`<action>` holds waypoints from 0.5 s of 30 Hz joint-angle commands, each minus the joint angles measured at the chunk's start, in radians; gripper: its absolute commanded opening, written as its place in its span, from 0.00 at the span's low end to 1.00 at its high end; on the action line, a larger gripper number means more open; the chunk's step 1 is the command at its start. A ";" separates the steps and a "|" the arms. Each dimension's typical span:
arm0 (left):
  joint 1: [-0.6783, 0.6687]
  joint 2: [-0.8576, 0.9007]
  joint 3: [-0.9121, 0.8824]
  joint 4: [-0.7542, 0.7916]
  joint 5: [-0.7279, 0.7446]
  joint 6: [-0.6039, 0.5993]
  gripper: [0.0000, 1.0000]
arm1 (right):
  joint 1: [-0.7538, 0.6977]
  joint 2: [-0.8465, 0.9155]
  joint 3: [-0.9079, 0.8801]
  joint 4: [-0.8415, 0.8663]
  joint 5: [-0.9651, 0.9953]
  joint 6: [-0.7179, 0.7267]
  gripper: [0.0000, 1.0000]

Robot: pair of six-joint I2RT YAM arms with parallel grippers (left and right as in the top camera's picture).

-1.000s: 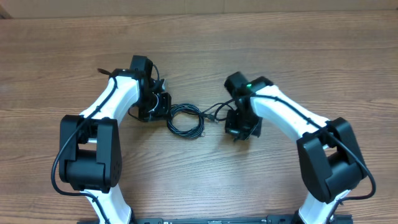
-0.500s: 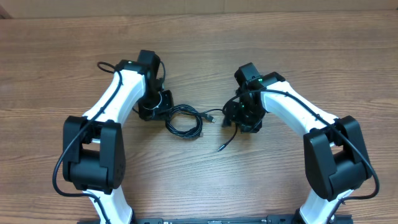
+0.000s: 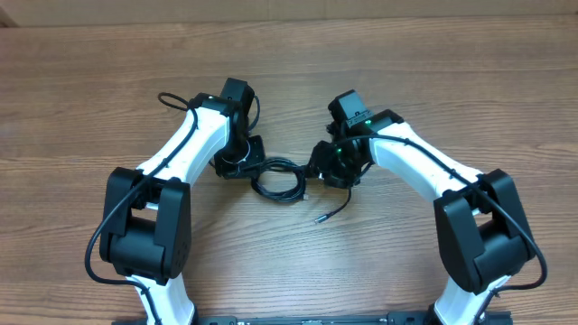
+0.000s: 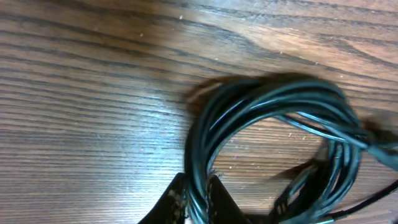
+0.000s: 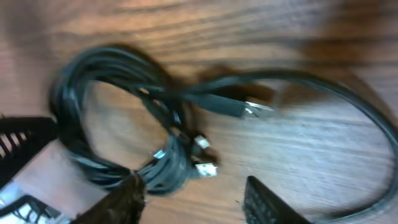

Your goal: Untangle cables

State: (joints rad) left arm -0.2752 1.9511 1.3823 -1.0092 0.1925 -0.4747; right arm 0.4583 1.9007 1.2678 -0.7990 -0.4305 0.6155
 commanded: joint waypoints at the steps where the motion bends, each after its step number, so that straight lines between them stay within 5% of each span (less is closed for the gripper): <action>1: -0.001 -0.008 -0.008 0.000 -0.016 0.035 0.15 | 0.022 -0.034 -0.035 0.049 0.056 0.080 0.45; 8: -0.012 -0.008 -0.008 -0.008 0.001 0.140 0.29 | 0.073 -0.034 -0.078 0.136 0.075 0.144 0.40; 15: -0.036 -0.008 -0.011 -0.044 0.103 0.205 0.29 | 0.111 -0.034 -0.079 0.165 0.153 0.144 0.33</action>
State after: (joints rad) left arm -0.2928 1.9511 1.3811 -1.0409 0.2481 -0.3180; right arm 0.5541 1.9007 1.1961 -0.6498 -0.3374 0.7486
